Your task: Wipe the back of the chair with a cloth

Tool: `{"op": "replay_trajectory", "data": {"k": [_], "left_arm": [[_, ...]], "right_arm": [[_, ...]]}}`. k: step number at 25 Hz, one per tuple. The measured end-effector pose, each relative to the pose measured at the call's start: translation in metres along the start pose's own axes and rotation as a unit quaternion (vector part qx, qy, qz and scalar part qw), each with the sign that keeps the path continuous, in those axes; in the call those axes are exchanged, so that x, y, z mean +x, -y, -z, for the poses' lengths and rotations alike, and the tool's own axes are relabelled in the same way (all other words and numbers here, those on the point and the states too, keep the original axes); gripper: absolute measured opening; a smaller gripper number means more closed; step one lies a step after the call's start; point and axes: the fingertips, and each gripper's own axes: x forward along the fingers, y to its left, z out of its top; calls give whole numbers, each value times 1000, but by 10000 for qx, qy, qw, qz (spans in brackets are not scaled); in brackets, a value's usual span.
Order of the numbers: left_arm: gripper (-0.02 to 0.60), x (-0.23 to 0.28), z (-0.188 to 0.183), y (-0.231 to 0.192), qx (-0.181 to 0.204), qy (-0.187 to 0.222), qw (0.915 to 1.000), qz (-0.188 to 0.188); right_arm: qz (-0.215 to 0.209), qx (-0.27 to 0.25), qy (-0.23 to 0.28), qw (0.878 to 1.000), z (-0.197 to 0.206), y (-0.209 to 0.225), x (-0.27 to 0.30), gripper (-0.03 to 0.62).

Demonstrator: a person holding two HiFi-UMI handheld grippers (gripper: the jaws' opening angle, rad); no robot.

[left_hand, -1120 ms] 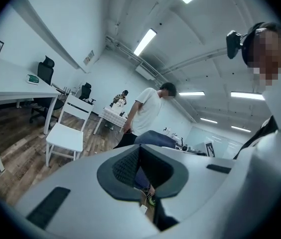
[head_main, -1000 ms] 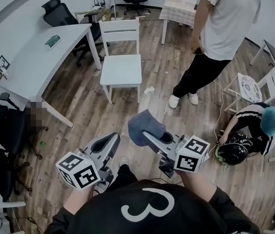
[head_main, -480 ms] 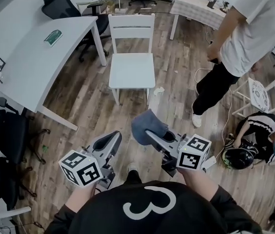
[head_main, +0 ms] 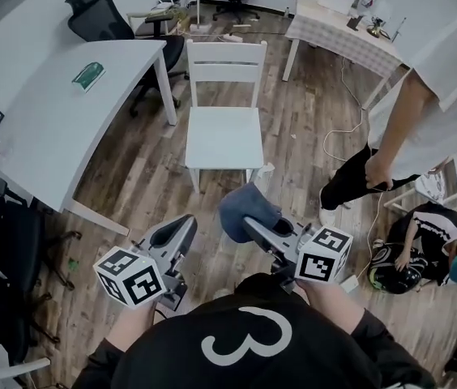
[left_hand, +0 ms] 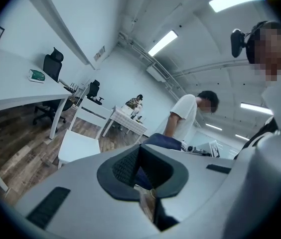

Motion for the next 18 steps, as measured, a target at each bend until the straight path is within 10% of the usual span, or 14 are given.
{"op": "replay_trajectory", "data": {"k": [18], "left_arm": [[14, 242, -100, -81, 135, -395, 9989, -196]], "right_arm": [[48, 249, 191, 9995, -140, 234, 72, 51]]}}
